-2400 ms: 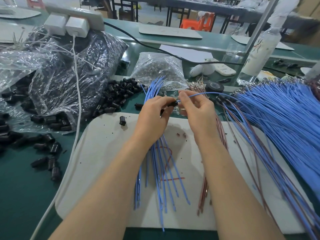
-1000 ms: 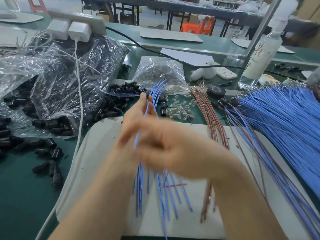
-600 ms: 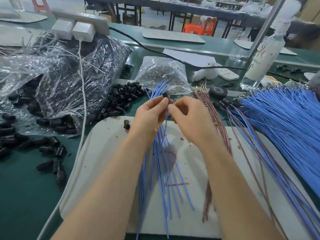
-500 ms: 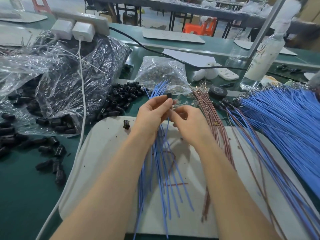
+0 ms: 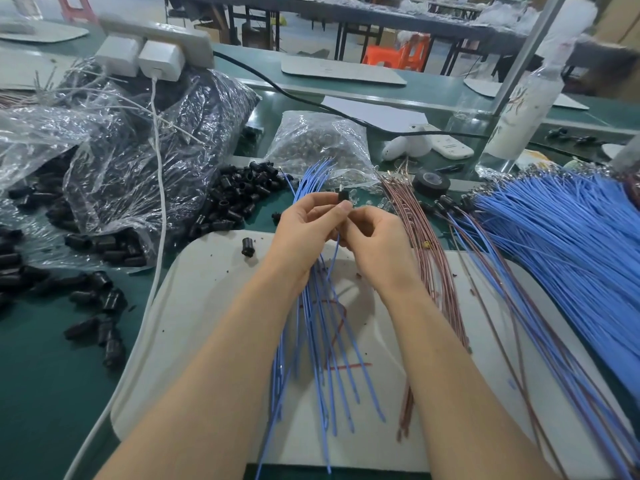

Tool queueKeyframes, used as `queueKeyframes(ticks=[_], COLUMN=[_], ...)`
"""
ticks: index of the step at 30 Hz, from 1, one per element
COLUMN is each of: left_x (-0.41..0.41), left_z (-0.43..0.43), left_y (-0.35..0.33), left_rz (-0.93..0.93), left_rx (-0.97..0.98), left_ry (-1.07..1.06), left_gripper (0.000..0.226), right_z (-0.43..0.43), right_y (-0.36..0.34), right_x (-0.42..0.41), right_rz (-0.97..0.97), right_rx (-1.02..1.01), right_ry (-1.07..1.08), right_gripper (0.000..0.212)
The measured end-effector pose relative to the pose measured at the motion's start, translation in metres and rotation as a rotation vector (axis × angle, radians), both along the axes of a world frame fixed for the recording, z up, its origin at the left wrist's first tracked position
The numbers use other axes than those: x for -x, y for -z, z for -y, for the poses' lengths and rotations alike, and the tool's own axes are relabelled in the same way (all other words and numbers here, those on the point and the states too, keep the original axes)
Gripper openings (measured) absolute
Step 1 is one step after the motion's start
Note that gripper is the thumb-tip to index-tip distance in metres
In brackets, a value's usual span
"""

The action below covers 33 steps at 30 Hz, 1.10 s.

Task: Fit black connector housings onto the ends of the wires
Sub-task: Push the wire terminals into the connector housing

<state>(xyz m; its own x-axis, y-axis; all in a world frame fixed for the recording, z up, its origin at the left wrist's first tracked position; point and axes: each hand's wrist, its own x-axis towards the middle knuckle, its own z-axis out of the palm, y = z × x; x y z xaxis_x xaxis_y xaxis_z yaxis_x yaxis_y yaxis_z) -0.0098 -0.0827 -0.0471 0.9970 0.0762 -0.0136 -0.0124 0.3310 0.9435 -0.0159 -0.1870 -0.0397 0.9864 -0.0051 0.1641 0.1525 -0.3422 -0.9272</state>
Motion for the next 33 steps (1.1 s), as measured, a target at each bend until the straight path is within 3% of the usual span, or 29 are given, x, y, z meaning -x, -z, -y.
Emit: queueKeyframes(ticks=[7,18,27,33], left_x=[0.0012,0.0014,0.0022,0.0013], left_z=[0.0005,0.0019,0.0001,-0.0054], left_y=[-0.0028,-0.0002,-0.0019,-0.0065], left_rz=[-0.003,0.013,-0.007,-0.041], left_rx=[0.058,-0.085,-0.075,0.046], left_ry=[-0.024,-0.03,-0.148,-0.166], left_gripper=[0.009,0.008,0.009,0.003], right_z=[0.0005,0.0027,0.001,0.0024], right_y=[-0.0003,-0.0017,-0.001,-0.006], right_x=[0.0013,0.0046,0.0053,0.0083], right_rz=[0.006,0.069,0.016,0.014], right_rx=[0.024,0.135,0.247,0.273], right_ry=[-0.046,0.03,-0.058,-0.089], right_gripper=[0.01,0.01,0.011,0.018])
